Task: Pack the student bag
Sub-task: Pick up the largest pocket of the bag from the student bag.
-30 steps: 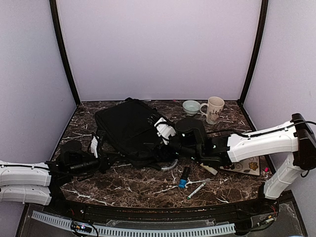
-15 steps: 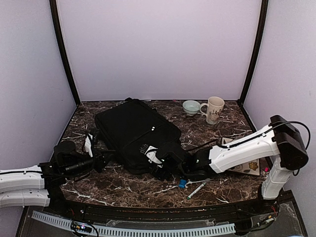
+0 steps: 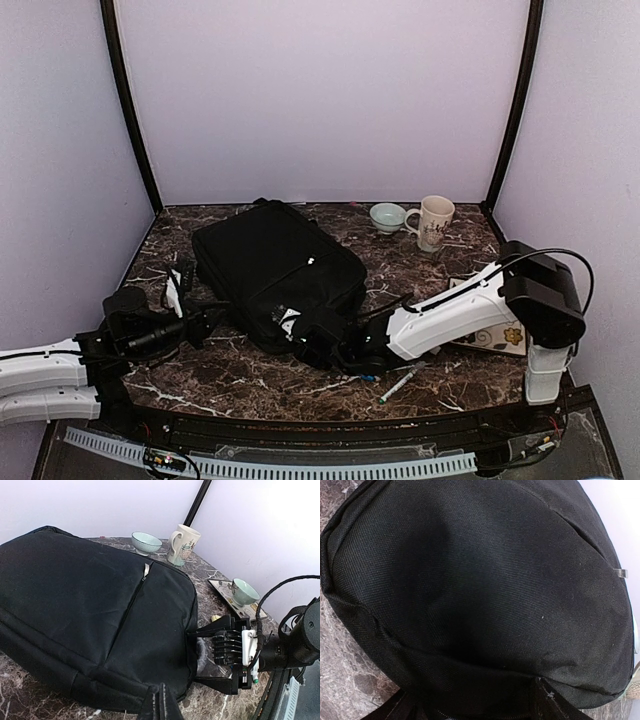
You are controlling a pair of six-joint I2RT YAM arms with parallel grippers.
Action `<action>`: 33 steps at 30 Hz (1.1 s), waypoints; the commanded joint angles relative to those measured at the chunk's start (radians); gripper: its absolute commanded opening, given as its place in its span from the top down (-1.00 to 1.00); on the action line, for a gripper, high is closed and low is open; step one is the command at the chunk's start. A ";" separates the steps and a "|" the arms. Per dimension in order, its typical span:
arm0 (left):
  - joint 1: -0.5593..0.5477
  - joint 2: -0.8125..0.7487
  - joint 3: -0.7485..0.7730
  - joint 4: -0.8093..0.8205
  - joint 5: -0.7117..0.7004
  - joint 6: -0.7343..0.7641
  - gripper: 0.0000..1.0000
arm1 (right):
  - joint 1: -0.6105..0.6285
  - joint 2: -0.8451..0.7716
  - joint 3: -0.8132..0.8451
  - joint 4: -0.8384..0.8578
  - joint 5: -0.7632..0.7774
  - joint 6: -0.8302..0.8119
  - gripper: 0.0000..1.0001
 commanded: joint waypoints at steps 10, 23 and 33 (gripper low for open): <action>-0.004 0.146 0.039 -0.177 -0.212 -0.083 -0.02 | 0.001 -0.003 -0.030 0.102 0.094 0.030 -0.41; -0.004 0.416 -0.019 0.128 -0.025 0.004 -0.11 | -0.052 -0.019 -0.038 0.100 0.044 0.062 -0.40; -0.004 0.507 -0.006 0.194 0.054 0.033 0.03 | -0.052 -0.026 -0.051 0.111 0.034 0.063 -0.39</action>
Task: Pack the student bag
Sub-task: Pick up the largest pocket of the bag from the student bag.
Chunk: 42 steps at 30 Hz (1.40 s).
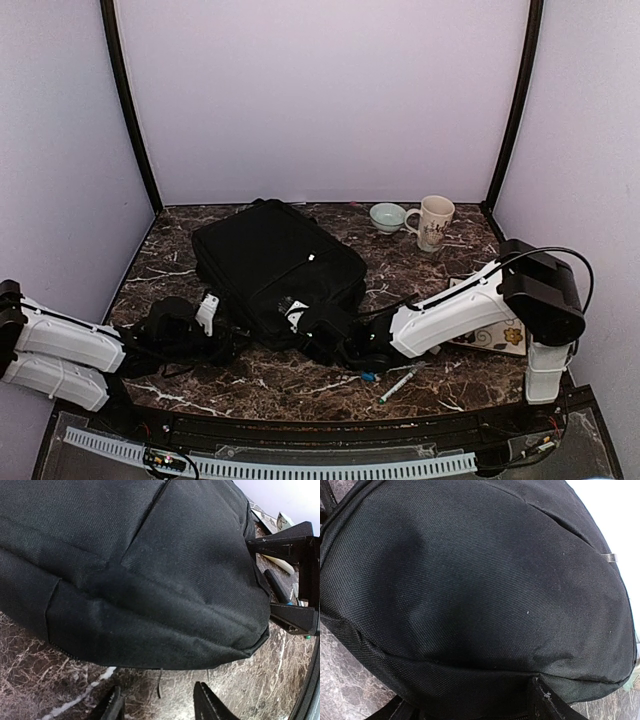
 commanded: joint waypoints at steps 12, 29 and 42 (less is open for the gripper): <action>-0.003 0.128 -0.006 0.167 0.001 0.035 0.23 | -0.021 -0.034 -0.032 0.040 0.001 0.021 -0.36; -0.024 0.170 0.021 0.168 -0.011 0.052 1.00 | -0.021 -0.029 -0.031 0.047 -0.023 0.030 -0.32; -0.255 0.138 0.199 -0.184 -0.138 0.064 1.00 | -0.030 0.060 0.051 0.122 -0.037 0.094 -0.33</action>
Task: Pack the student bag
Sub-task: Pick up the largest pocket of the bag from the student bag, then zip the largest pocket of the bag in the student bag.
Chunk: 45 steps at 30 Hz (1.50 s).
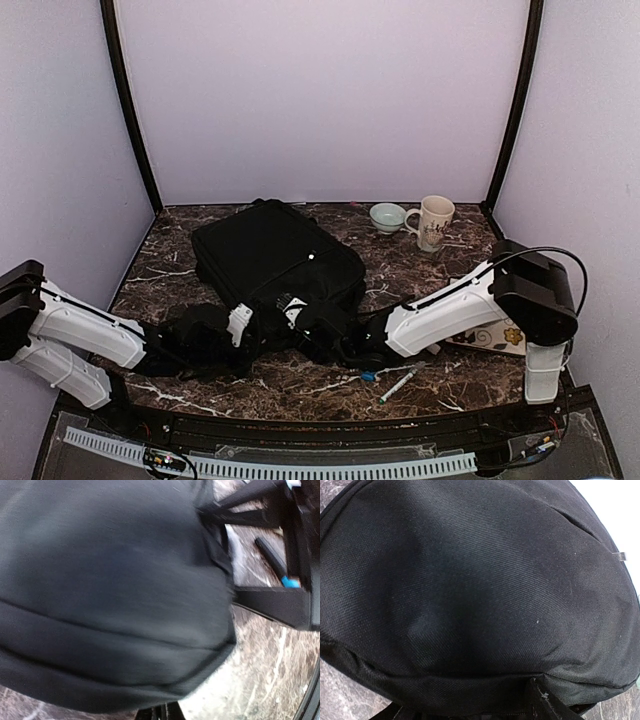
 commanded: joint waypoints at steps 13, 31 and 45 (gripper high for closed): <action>-0.182 0.107 0.167 -0.040 0.121 -0.046 1.00 | -0.056 -0.039 -0.042 0.220 -0.112 0.115 -0.34; -0.183 0.199 0.240 -0.052 0.097 -0.131 0.92 | -0.006 -0.415 -0.226 -0.156 -0.039 0.555 -0.43; -0.223 0.216 0.271 0.032 0.277 -0.073 0.39 | 0.040 -0.645 -0.436 -0.103 -0.246 0.890 -0.37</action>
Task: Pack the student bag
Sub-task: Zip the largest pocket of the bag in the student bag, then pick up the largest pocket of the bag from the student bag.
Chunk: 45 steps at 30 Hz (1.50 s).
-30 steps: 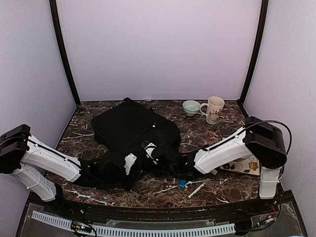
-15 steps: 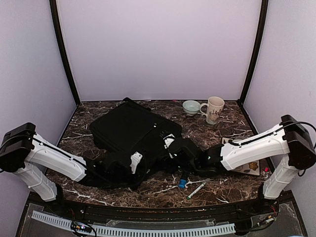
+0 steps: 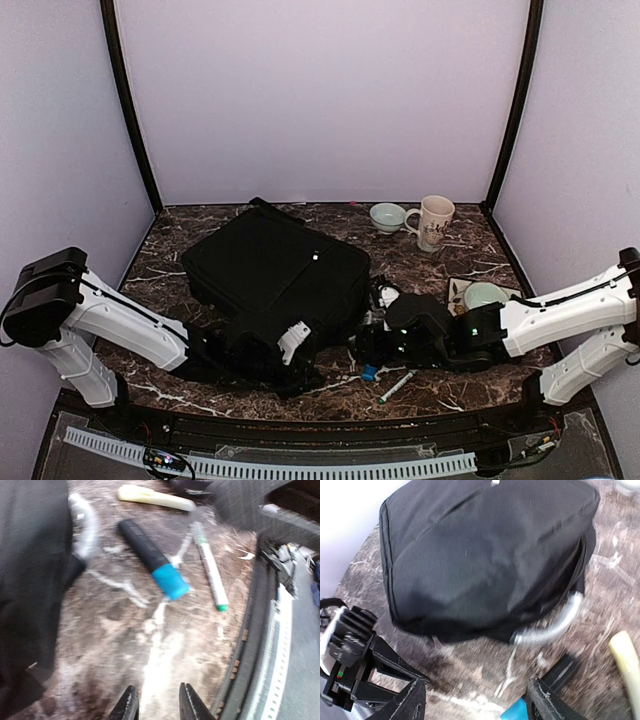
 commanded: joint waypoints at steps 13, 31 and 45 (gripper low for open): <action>-0.012 -0.562 -0.202 -0.287 -0.455 -0.081 0.14 | 0.128 0.346 0.230 -0.007 0.082 -0.057 -0.32; -0.012 -0.648 -0.244 -0.308 -0.550 -0.073 0.12 | 0.170 0.660 0.471 -0.073 0.397 0.056 -0.01; -0.012 -0.636 -0.242 -0.306 -0.556 -0.070 0.13 | 0.166 0.707 0.493 -0.047 0.410 0.059 0.62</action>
